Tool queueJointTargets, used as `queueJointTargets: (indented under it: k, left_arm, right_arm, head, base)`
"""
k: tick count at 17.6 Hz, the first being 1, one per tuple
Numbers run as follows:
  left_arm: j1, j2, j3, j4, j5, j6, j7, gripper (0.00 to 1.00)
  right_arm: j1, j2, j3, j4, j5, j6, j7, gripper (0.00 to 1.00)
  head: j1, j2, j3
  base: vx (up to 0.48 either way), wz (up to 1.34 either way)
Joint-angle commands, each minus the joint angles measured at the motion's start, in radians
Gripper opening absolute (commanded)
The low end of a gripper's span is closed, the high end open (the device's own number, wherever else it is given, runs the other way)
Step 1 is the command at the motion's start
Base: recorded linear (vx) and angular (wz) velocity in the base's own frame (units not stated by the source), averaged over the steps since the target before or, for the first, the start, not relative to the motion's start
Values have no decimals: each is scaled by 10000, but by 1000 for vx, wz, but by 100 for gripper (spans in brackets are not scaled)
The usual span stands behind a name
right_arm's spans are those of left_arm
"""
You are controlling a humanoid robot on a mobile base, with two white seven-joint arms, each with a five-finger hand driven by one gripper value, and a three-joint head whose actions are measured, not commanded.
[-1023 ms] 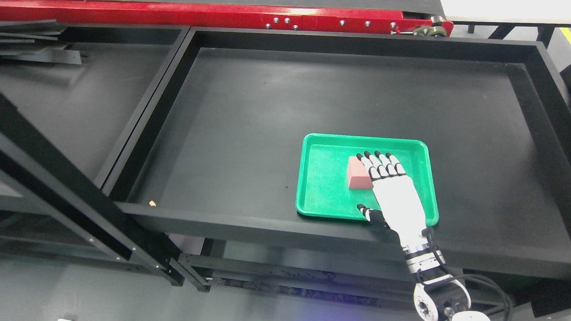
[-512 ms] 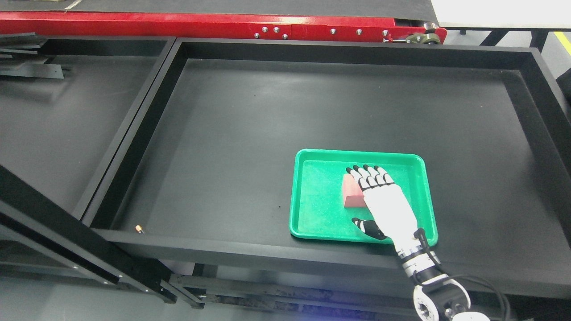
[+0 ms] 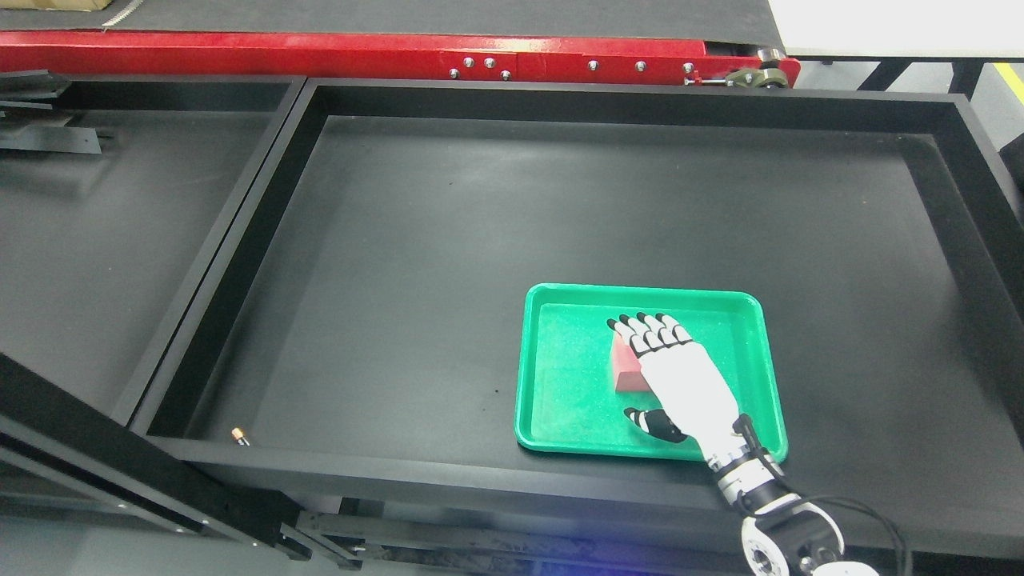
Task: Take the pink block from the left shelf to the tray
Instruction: 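Lower the right hand onto the pink block and close fingers, then lift the pink block out of the green tray with the right hand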
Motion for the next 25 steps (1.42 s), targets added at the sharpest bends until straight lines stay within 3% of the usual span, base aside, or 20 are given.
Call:
queueJointTargets:
  k: [1,11,14,19,21,22,25]
  left_arm:
    - [-292,175,0,-175,0,-4,7,100]
    - [-307,175,0,-175,0,-4,7,100]
    - [-292,175,0,-175,0,-4,7,100]
    - [-292,175,0,-175,0,-4,7,100]
    - [-292,175,0,-175,0,-4,7,100]
    - [-292,175,0,-175,0,-4,7,100]
    - [-292,175,0,-175,0,-4,7,100]
  right_arm:
    - [-4,-93,35,116,6,-65,271,99]
    - [-19,-108,35,392,37,-81,916,97]
    - [-19,-108,-72,392,52,-19,809,71]
    - [11,-108,-118,392,52,-19,808,38]
    - [12,-123,-118,407,52,-50,808,12]
    - [12,-123,-134,423,52,-65,808,5]
    - [27,-123,-210,438,-9,-65,595,2]
  head:
    - [0,0,0]
    - [0,0,0]
    - [0,0,0]
    - [0,0,0]
    - [0,0,0]
    - [0,0,0]
    - [0,0,0]
  base:
    - [50,-3]
    - [51,-1]
    - [38,0]
    - [20,0]
    - [0,0]
    - [0,0]
    - [0,0]
